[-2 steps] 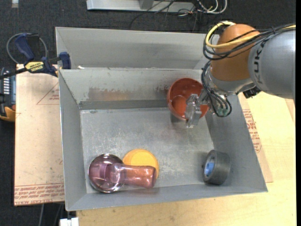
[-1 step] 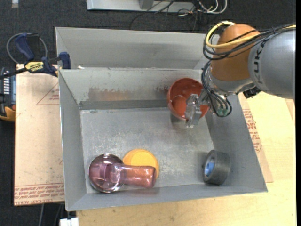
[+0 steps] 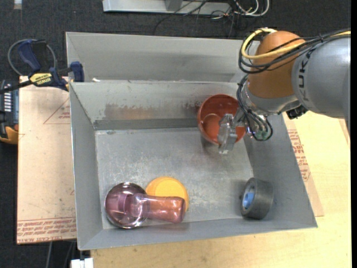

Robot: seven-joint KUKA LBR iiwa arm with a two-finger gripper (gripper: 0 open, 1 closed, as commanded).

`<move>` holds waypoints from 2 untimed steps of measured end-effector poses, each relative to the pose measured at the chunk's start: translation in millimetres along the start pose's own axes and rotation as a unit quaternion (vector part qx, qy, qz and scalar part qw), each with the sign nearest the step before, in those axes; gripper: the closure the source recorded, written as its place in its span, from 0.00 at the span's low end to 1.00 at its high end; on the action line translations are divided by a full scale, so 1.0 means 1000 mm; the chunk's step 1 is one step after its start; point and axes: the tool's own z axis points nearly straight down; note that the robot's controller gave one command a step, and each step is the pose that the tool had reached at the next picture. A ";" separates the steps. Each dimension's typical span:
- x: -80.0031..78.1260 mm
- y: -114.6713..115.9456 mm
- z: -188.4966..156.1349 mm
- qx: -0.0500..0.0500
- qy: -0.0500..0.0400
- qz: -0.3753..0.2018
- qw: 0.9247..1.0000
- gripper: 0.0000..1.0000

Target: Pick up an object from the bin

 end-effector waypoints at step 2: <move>0.001 -0.003 -0.014 0.000 0.001 -0.002 1.000 1.00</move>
Offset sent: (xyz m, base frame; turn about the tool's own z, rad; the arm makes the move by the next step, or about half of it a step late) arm 0.0008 0.0003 0.0034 -0.0327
